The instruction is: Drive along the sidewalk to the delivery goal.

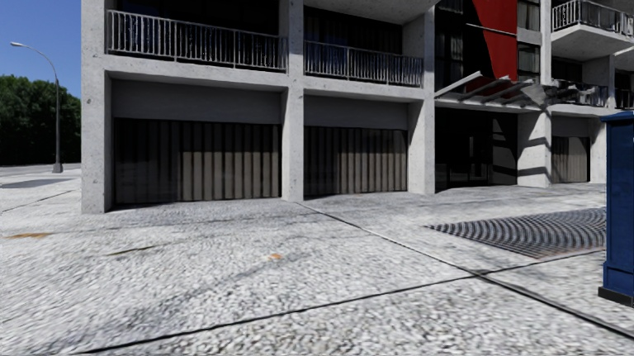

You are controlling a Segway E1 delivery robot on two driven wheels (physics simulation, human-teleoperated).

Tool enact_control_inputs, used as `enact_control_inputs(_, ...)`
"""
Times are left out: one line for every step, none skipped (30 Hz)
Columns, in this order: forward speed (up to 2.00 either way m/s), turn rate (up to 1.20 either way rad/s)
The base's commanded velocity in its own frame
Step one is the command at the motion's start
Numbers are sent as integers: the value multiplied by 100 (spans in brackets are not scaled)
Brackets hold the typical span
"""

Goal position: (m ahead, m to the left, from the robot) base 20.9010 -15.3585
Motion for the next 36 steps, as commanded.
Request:
enact_control_inputs(200,-44)
enact_control_inputs(200,-49)
enact_control_inputs(200,-50)
enact_control_inputs(200,-51)
enact_control_inputs(200,-51)
enact_control_inputs(200,-52)
enact_control_inputs(200,-52)
enact_control_inputs(200,-52)
enact_control_inputs(200,-52)
enact_control_inputs(200,-52)
enact_control_inputs(200,-52)
enact_control_inputs(200,-52)
enact_control_inputs(200,-52)
enact_control_inputs(200,-52)
enact_control_inputs(200,-52)
enact_control_inputs(200,-52)
enact_control_inputs(200,-60)
enact_control_inputs(200,-60)
enact_control_inputs(200,-60)
enact_control_inputs(200,-60)
enact_control_inputs(200,-60)
enact_control_inputs(200,-60)
enact_control_inputs(200,-61)
enact_control_inputs(200,-61)
enact_control_inputs(200,-61)
enact_control_inputs(200,-61)
enact_control_inputs(200,-61)
enact_control_inputs(200,-61)
enact_control_inputs(200,-61)
enact_control_inputs(200,-61)
enact_control_inputs(200,-61)
enact_control_inputs(200,-61)
enact_control_inputs(200,-61)
enact_control_inputs(200,-61)
enact_control_inputs(200,-61)
enact_control_inputs(200,-61)
